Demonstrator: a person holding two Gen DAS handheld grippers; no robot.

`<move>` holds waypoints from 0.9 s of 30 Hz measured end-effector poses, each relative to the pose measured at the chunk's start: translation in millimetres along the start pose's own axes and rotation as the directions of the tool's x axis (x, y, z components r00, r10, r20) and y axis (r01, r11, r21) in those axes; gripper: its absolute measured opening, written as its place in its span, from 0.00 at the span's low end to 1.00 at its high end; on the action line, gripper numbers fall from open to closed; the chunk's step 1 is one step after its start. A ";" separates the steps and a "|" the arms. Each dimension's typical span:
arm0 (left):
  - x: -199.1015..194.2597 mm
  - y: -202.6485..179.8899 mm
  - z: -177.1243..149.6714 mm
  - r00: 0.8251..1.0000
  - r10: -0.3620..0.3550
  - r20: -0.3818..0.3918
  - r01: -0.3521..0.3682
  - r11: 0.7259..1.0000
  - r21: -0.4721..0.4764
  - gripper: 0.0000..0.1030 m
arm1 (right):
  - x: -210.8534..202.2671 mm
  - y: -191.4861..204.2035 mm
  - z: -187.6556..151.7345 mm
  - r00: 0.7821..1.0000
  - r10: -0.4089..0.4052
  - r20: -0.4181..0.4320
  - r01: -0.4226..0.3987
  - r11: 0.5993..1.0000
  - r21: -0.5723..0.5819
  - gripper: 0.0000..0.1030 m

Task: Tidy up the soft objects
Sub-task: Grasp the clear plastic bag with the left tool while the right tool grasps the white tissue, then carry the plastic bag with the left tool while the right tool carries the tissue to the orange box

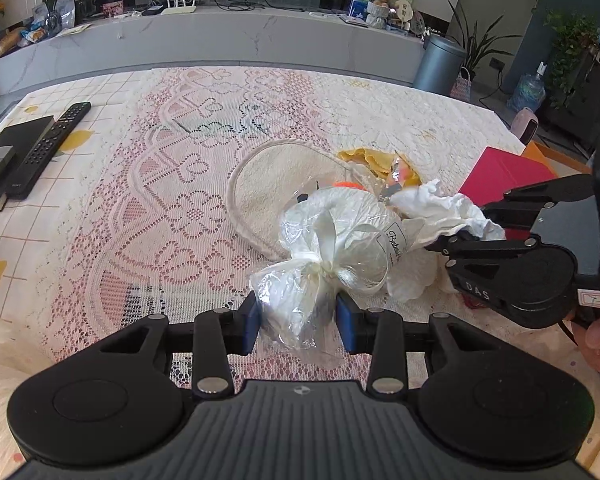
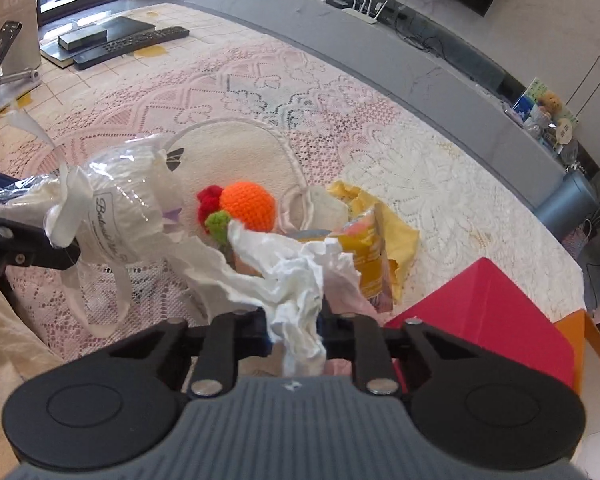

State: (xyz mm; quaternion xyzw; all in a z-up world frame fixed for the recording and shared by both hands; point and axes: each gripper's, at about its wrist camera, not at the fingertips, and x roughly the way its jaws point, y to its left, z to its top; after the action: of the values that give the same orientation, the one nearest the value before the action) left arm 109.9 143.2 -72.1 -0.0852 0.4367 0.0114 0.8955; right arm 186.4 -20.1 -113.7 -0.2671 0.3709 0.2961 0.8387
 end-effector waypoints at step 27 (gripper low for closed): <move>-61.7 -117.5 34.8 0.974 -0.193 0.119 0.174 0.972 0.158 0.43 | -177.3 -88.2 -58.8 0.958 -0.180 0.222 0.108 0.946 0.305 0.12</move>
State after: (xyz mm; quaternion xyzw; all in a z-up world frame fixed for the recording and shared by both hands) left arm 110.0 36.4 14.2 -0.0581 0.3657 -0.0981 0.9237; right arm 123.0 -172.5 10.7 -0.1292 0.2822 0.2071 0.9278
